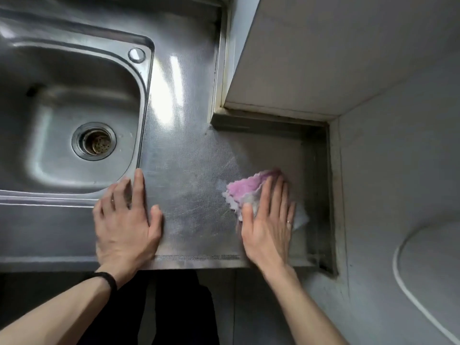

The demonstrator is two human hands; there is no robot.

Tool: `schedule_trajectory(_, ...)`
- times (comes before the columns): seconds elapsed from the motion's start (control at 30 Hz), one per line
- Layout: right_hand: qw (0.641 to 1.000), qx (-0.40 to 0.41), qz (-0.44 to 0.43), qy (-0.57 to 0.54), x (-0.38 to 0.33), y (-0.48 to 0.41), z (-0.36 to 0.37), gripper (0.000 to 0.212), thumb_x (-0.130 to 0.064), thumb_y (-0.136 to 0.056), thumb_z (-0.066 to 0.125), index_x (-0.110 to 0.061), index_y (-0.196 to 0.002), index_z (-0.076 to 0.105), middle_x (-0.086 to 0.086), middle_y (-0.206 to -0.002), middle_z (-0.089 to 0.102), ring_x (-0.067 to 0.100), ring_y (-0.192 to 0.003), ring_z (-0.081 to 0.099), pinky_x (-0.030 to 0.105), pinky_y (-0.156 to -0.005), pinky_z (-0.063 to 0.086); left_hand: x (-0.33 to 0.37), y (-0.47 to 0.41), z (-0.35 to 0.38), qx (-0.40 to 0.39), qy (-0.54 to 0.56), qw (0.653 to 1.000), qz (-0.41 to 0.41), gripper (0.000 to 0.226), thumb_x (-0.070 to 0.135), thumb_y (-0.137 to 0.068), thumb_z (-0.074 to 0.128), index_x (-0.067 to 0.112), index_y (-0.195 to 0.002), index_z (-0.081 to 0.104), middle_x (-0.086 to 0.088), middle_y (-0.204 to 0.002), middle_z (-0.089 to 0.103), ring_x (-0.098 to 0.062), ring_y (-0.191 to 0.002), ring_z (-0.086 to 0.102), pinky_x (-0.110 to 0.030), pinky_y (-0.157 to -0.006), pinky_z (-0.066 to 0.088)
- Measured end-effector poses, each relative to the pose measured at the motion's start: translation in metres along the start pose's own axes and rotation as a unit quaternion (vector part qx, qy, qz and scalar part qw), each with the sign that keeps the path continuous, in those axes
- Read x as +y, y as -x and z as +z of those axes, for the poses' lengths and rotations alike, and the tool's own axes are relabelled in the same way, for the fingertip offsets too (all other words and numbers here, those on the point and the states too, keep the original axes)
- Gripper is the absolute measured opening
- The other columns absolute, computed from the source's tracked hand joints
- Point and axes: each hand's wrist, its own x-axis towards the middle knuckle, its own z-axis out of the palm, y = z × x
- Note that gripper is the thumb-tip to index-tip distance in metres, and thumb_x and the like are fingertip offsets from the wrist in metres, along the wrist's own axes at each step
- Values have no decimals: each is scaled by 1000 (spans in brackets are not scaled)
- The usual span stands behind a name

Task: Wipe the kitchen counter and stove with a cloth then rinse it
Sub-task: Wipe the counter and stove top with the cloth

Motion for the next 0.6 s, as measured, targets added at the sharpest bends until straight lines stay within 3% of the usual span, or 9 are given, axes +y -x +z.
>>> schedule_trajectory(0.1,1000,-10,-5,-7,13,-5,-1,80,-51,-101,30,-2,-164,20,19,-171,18,33,-159,19,50,-128,14,0,-1,1,0,1,1000,-5,82,49,-90,41,22,-165,21,-17,-152,39,-41,-138,37,-58,-114,29)
schedule_trajectory(0.27,999,4,52,-10,28,-94,-10,87,-52,-97,18,6,-161,14,25,-170,8,35,-161,11,44,-130,7,1,1,-2,-4,5,1000,-10,83,48,-89,42,21,-165,22,-17,-153,40,-41,-138,38,-59,-114,29)
schedule_trajectory(0.47,993,22,115,9,15,-108,-3,81,-47,-98,21,-1,-164,13,22,-172,3,31,-162,5,43,-129,4,2,1,-4,3,7,1000,-7,82,46,-89,43,19,-164,26,-18,-151,42,-41,-136,40,-57,-114,30)
schedule_trajectory(0.53,993,-20,108,41,1,-95,-4,73,-45,-104,15,-4,-165,10,23,-172,-4,32,-162,-3,46,-129,-1,4,0,-6,1,6,1000,-6,81,46,-89,44,18,-163,26,-18,-150,42,-41,-136,40,-57,-114,30)
schedule_trajectory(0.6,999,-33,41,2,-38,-64,-4,73,-45,-107,22,-6,-166,4,19,-173,-4,30,-162,-4,46,-129,-3,5,0,-7,-1,7,1000,-7,81,45,-89,44,17,-163,27,-19,-150,42,-41,-136,40,-58,-114,31)
